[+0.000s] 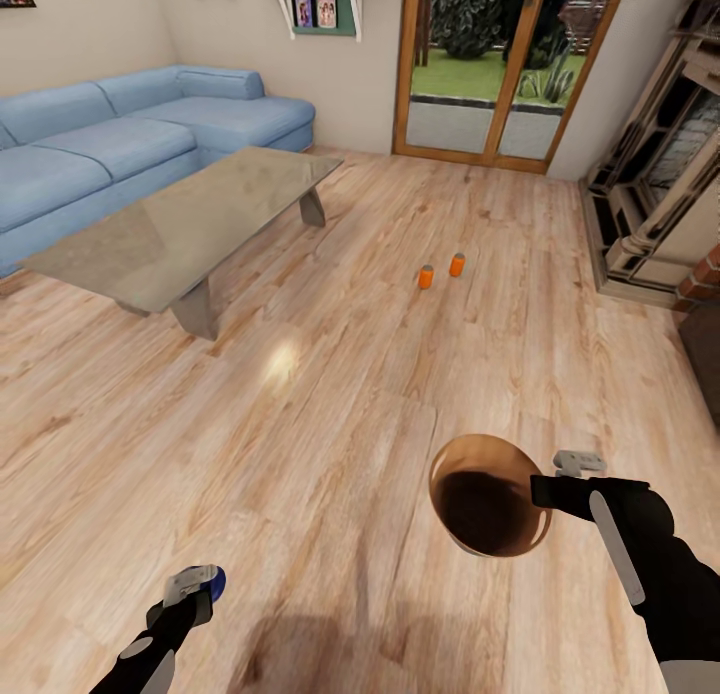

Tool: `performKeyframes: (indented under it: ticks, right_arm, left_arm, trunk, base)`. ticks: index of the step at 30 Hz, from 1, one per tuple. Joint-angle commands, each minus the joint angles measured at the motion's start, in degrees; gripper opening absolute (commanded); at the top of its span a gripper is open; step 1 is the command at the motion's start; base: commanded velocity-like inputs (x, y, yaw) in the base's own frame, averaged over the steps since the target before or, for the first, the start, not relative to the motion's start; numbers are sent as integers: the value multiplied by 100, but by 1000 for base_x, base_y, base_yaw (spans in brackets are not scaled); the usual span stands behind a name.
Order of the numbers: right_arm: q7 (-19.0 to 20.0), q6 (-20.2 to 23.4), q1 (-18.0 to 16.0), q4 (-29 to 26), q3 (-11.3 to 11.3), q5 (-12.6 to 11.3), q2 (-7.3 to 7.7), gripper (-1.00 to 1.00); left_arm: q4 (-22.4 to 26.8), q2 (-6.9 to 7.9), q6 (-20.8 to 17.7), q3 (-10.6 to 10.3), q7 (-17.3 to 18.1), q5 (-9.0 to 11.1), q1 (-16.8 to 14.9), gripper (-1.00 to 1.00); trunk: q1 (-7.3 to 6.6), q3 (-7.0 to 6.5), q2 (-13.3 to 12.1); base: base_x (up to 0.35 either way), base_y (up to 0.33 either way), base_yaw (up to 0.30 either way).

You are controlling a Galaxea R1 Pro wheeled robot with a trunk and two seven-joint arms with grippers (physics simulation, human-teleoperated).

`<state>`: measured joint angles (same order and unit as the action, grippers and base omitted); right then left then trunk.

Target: Put the three can of soda from the living room inside the tash can in the kitchen.

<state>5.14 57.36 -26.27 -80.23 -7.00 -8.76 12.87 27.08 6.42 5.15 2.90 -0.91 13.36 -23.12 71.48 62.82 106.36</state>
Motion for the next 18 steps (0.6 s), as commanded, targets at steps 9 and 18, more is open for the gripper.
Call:
performKeyframes:
  ticks: [9,18]
  right_arm:
    - [30,-1,0,-1,1,-108,1,-100]
    - [30,-5,0,-2,-1,-108,0,-100]
  left_arm:
    - [-1,0,0,0,3,0,0,-100]
    - [-1,0,1,0,3,0,0,-100]
  trunk:
    - [-199,-248,-362]
    - [-396,-494,-723]
  base:
    - [0,0,0]
    - [0,0,0]
